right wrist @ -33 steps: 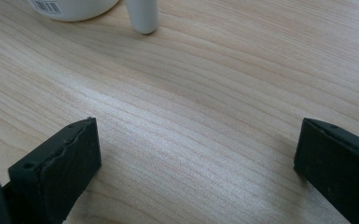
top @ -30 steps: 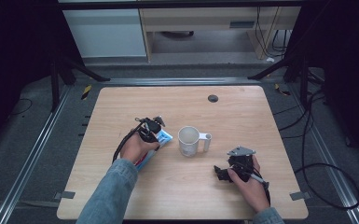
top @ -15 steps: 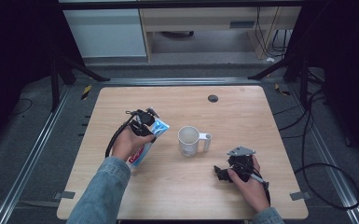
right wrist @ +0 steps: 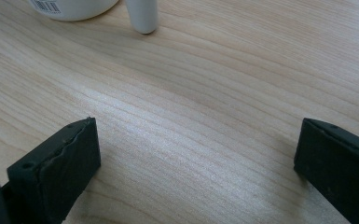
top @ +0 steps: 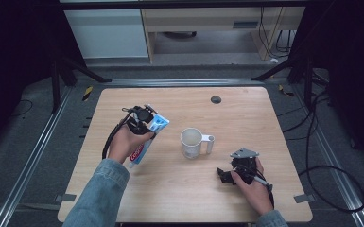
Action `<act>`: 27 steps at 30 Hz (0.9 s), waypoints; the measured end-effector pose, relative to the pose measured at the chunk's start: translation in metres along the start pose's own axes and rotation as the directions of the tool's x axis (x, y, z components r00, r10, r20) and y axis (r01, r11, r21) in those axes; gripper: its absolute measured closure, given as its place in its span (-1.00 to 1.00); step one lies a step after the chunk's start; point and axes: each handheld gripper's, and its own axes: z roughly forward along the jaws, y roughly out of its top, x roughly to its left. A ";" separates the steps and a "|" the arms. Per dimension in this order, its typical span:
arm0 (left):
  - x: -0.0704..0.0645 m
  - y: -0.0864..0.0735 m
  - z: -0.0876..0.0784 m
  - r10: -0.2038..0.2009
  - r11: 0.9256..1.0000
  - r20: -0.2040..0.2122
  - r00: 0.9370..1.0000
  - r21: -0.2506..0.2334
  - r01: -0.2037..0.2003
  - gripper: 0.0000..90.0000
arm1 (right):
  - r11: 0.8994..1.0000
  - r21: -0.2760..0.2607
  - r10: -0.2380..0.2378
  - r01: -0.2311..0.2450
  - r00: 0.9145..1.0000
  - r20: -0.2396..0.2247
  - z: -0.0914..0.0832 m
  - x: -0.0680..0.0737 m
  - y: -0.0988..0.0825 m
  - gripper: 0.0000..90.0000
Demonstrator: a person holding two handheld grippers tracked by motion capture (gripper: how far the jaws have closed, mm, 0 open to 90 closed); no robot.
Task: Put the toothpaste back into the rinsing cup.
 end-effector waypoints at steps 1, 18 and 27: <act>0.000 0.001 -0.002 -0.001 1.000 -0.001 1.000 -0.011 0.001 0.61 | 1.000 0.000 0.001 -0.001 1.000 0.000 0.000 0.000 0.000 -0.99; 0.001 0.006 -0.019 -0.018 0.991 -0.022 1.000 -0.132 0.015 0.61 | 1.000 0.000 0.001 -0.001 1.000 0.000 0.000 0.000 0.000 -0.99; -0.001 0.006 -0.030 -0.024 0.972 -0.054 0.998 -0.235 0.011 0.61 | 1.000 -0.001 0.001 -0.001 1.000 0.000 0.000 0.000 0.000 -0.99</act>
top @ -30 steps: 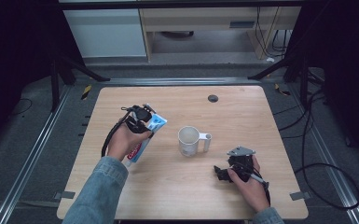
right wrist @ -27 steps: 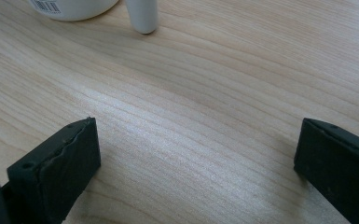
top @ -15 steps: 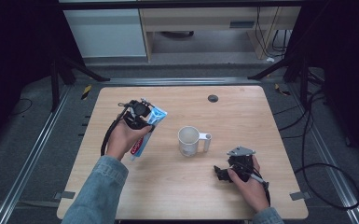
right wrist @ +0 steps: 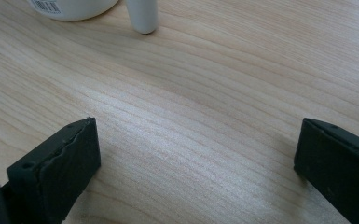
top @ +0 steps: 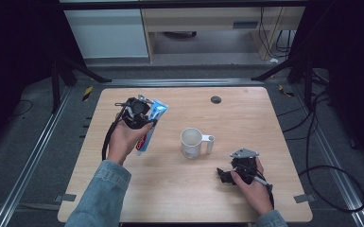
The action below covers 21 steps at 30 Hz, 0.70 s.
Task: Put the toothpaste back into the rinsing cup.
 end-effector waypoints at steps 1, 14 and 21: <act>0.000 0.000 0.000 0.000 1.000 0.002 1.000 -0.002 0.000 0.61 | 1.000 0.002 0.000 0.000 1.000 0.001 0.000 0.000 0.000 -0.99; -0.004 -0.001 -0.003 -0.013 0.996 -0.021 1.000 -0.085 0.011 0.61 | 1.000 0.002 0.001 -0.001 1.000 0.001 0.000 0.000 0.000 -0.99; -0.005 0.000 -0.009 -0.014 0.988 -0.037 0.999 -0.152 0.008 0.61 | 1.000 0.004 0.003 -0.003 1.000 -0.006 -0.001 0.000 0.000 -0.99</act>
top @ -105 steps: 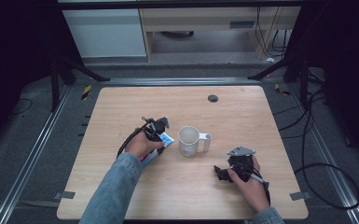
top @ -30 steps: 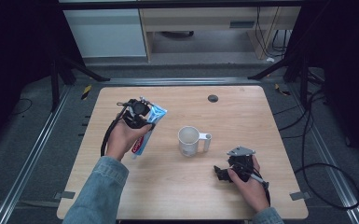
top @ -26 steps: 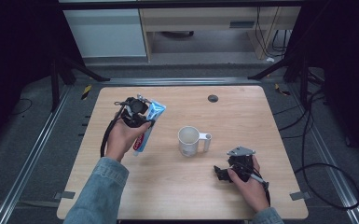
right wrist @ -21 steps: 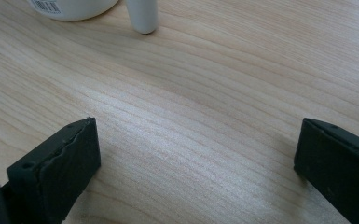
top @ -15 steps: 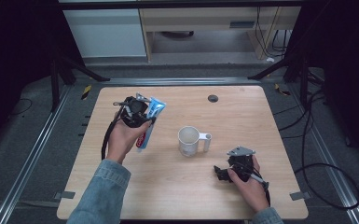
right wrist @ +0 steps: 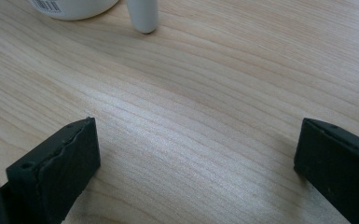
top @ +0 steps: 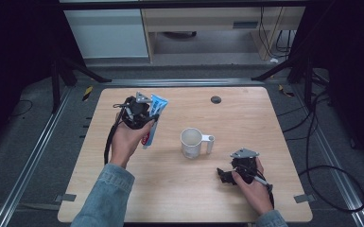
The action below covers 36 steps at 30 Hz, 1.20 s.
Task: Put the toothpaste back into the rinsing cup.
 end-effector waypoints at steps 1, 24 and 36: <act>0.000 0.000 -0.001 -0.005 1.000 -0.003 1.000 -0.008 0.005 0.61 | 1.000 0.000 0.000 0.000 1.000 0.000 0.000 0.000 0.000 -0.99; -0.006 -0.008 -0.005 -0.062 0.980 -0.040 0.997 -0.191 0.053 0.61 | 1.000 0.000 0.001 -0.001 1.000 -0.001 0.000 0.000 0.000 -0.99; -0.014 -0.007 -0.007 -0.057 0.968 -0.044 0.997 -0.245 0.045 0.61 | 1.000 0.000 0.001 -0.001 1.000 -0.001 0.000 0.000 0.000 -0.99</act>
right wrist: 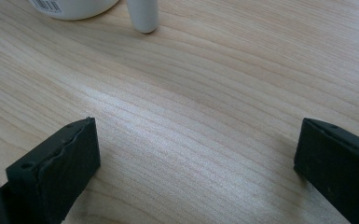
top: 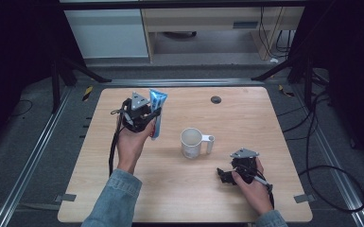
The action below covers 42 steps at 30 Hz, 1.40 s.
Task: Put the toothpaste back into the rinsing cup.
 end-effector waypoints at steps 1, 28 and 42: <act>0.000 0.000 0.000 0.000 1.000 0.000 1.000 0.000 0.000 0.61 | 1.000 0.000 0.000 0.000 1.000 0.000 0.000 0.000 0.000 -0.99; -0.013 0.009 -0.002 -0.003 0.996 0.014 1.000 -0.091 0.005 0.61 | 1.000 0.000 -0.001 0.001 1.000 -0.004 0.000 0.000 0.000 -0.99; -0.027 0.020 -0.008 0.013 0.990 0.011 1.000 -0.143 -0.011 0.61 | 1.000 0.001 -0.002 0.002 1.000 -0.004 0.000 0.000 0.000 -0.99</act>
